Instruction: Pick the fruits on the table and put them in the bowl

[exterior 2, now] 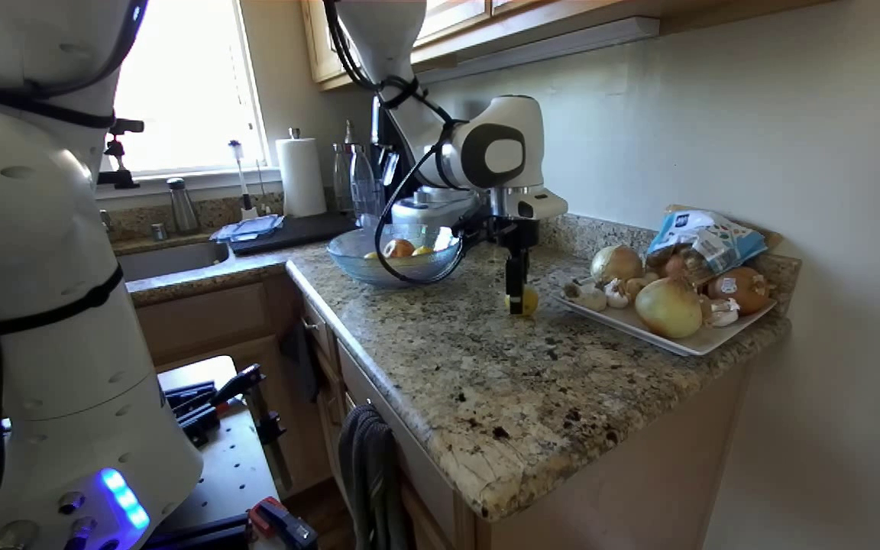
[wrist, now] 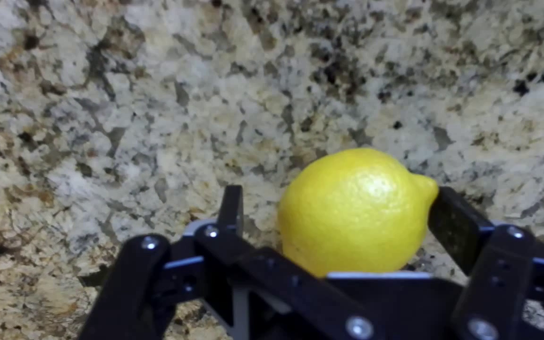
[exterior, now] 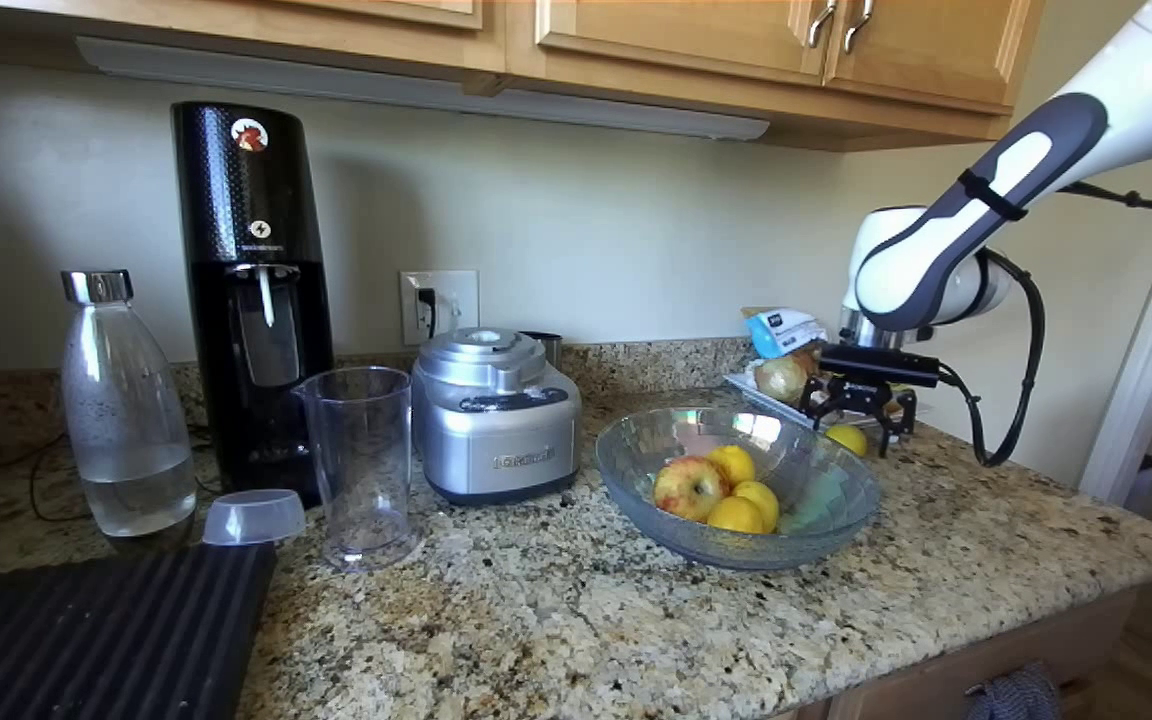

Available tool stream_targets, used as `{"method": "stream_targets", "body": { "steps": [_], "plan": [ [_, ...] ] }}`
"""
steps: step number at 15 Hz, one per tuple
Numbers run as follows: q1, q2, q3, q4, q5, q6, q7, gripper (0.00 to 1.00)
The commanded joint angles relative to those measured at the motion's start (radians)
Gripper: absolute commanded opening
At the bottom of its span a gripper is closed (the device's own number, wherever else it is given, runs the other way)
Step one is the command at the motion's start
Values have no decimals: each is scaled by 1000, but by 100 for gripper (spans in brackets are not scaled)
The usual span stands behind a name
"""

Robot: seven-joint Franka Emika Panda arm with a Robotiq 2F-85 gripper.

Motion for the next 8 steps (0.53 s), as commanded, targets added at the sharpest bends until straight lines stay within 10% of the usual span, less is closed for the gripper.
{"method": "stream_targets", "body": {
  "steps": [1, 8],
  "plan": [
    [9, -41, -7, -50, 20, 6, -23, 92],
    [8, -51, -7, -57, 20, 16, -33, 38]
  ]
}}
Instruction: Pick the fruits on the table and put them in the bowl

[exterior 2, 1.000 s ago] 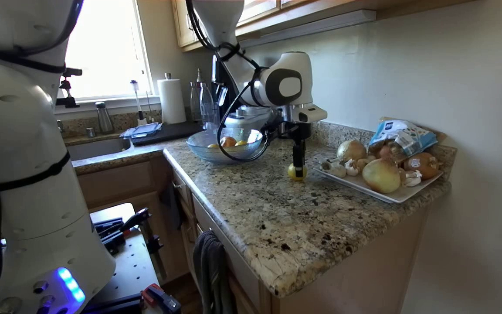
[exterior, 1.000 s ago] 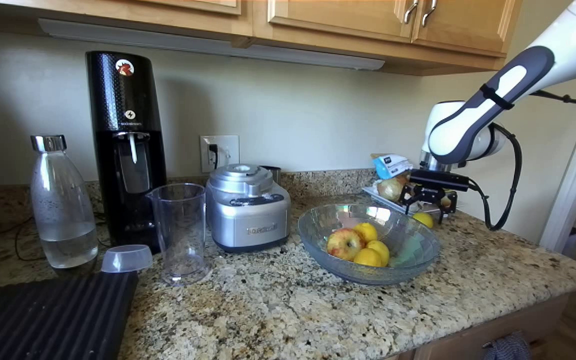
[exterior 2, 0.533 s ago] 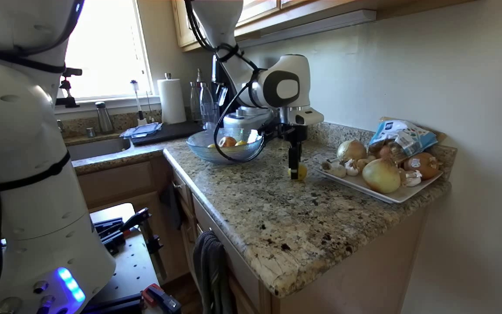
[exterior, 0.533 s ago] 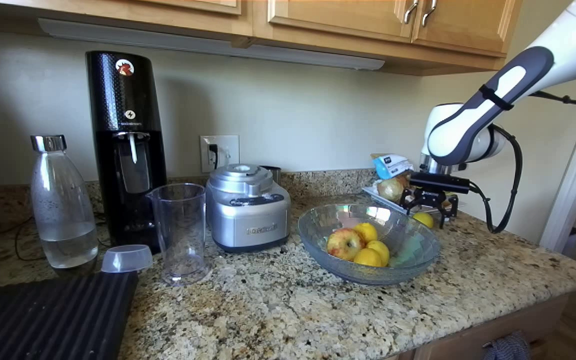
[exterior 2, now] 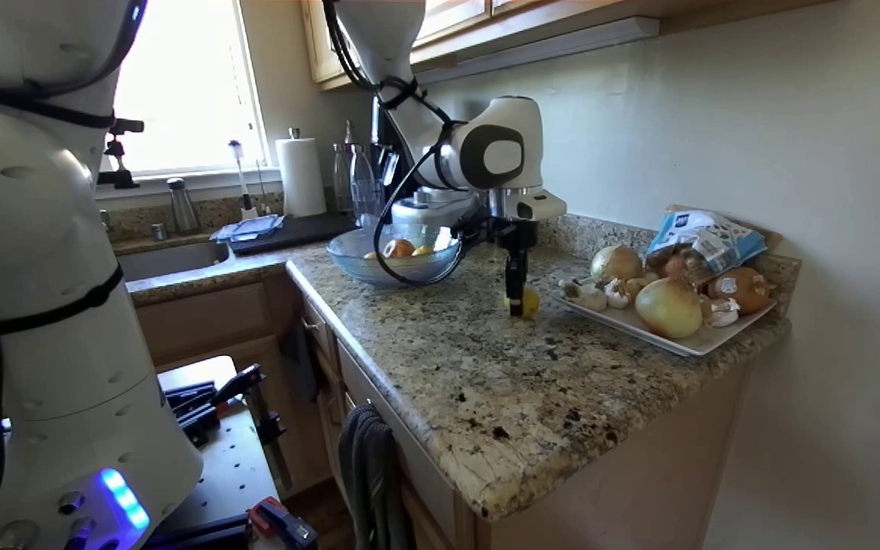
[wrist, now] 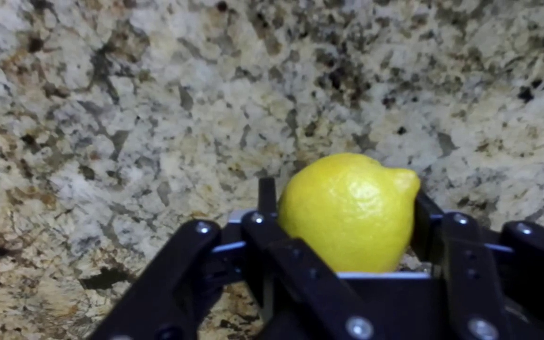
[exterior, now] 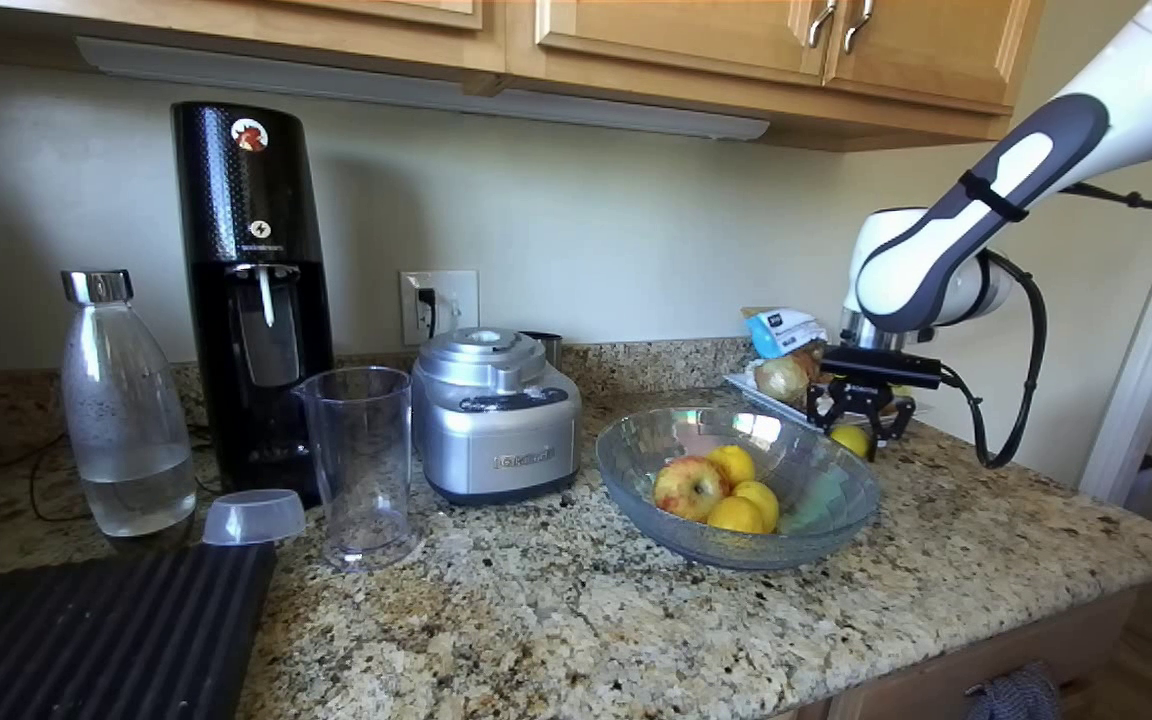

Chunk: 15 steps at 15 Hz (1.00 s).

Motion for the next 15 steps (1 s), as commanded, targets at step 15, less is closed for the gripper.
{"method": "stream_targets", "body": {
  "steps": [15],
  "plan": [
    [8, -474, 127, -240, 207, -86, -469, 36]
  ]
}}
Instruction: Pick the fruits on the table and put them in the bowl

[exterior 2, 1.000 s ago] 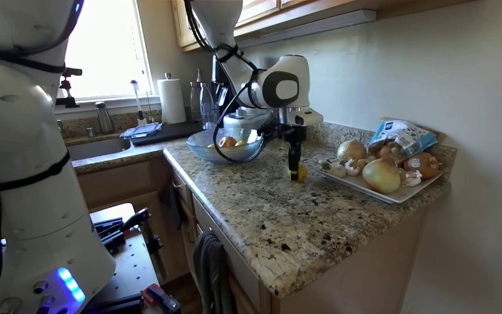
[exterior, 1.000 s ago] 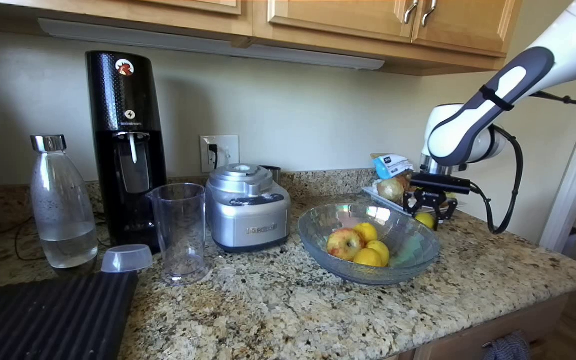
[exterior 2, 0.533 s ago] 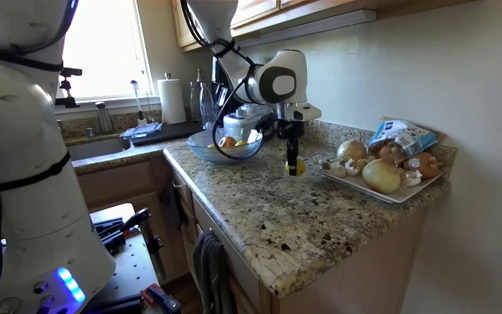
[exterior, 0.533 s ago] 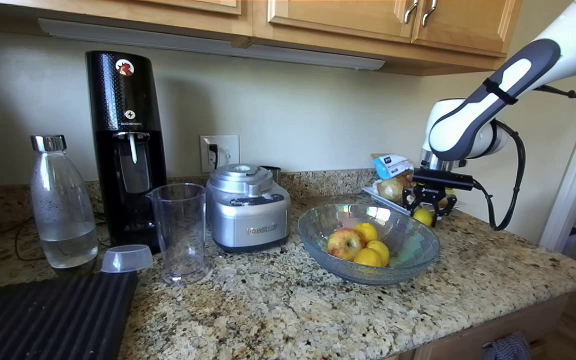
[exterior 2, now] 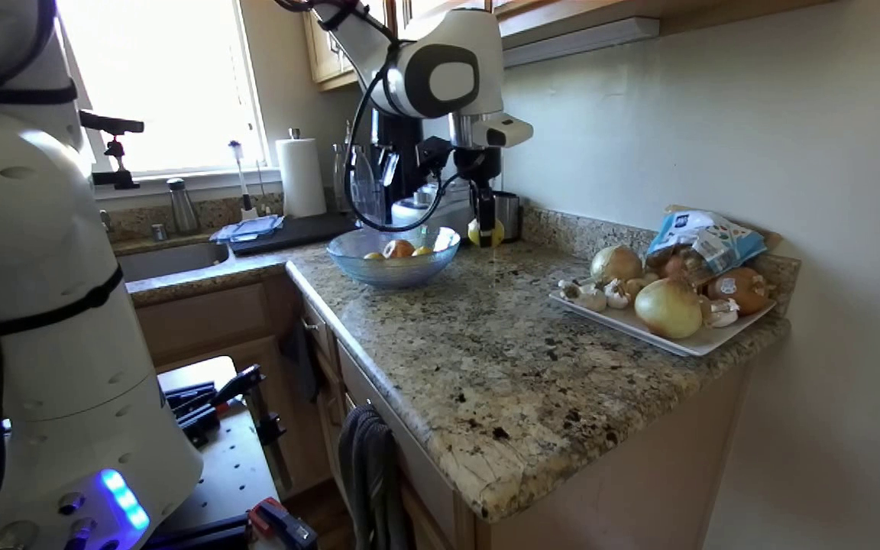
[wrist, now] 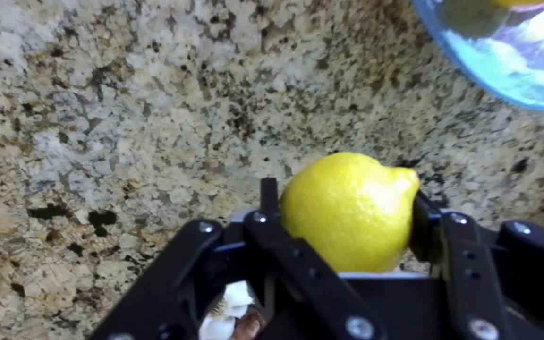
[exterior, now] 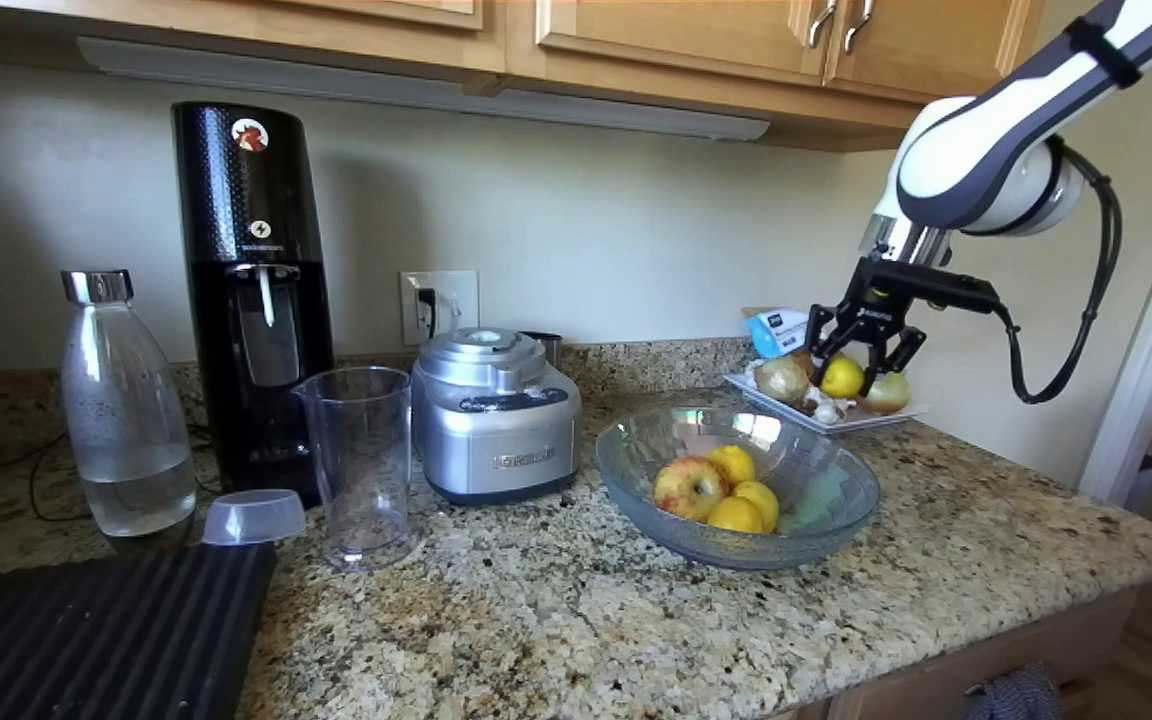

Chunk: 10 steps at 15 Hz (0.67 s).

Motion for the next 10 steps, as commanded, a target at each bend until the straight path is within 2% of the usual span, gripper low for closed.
{"method": "stream_targets", "body": {
  "steps": [1, 5, 10],
  "plan": [
    [20, -158, 51, -75, 41, -62, -125, 36],
    [71, -192, 125, -61, 42, -99, -201, 36],
    [134, -127, 192, -54, 59, -47, -303, 36]
  ]
}}
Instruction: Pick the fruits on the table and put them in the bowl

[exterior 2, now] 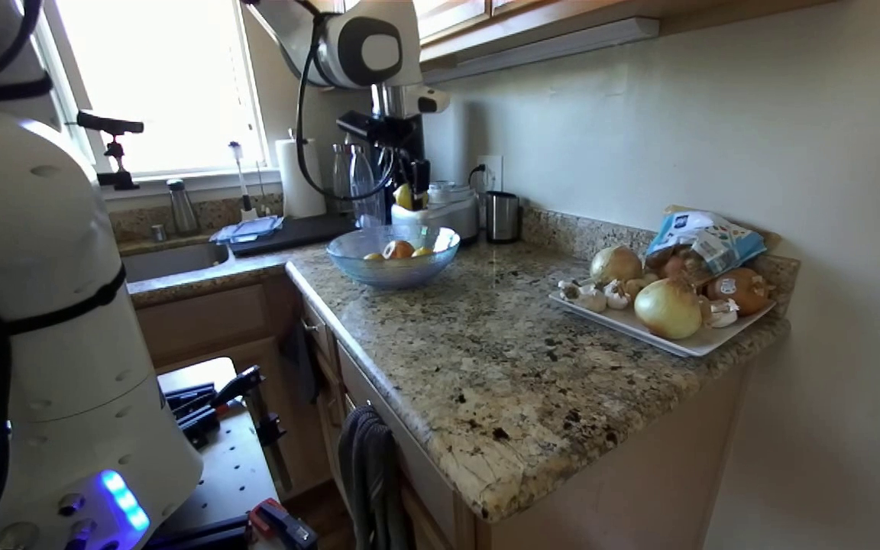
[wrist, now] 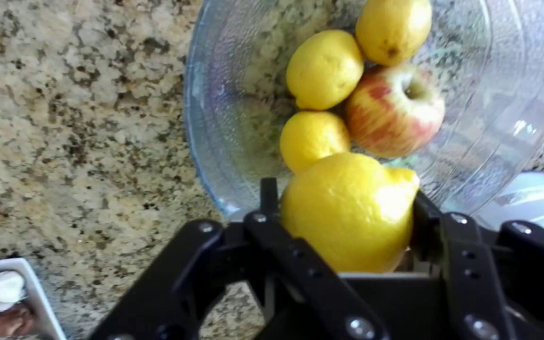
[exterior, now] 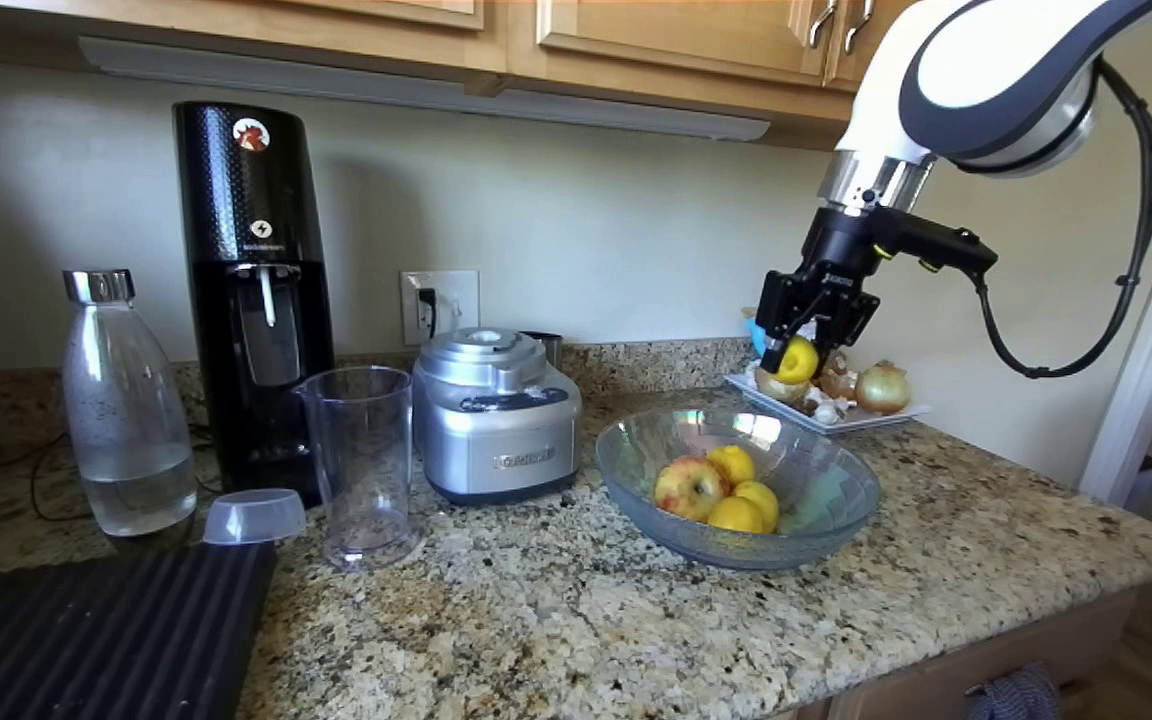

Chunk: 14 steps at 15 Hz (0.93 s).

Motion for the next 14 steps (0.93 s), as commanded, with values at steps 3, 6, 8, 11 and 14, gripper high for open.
{"method": "stream_targets", "body": {
  "steps": [3, 6, 8, 11, 14],
  "plan": [
    [38, 75, 36, -19, 21, 73, -121, 36],
    [42, 151, 42, -20, -2, 132, -143, 36],
    [42, 195, 43, -14, -5, 158, -163, 36],
    [39, 212, 38, -6, -23, 145, -166, 88],
    [19, 148, 42, -1, 3, 66, -211, 99]
  ]
}}
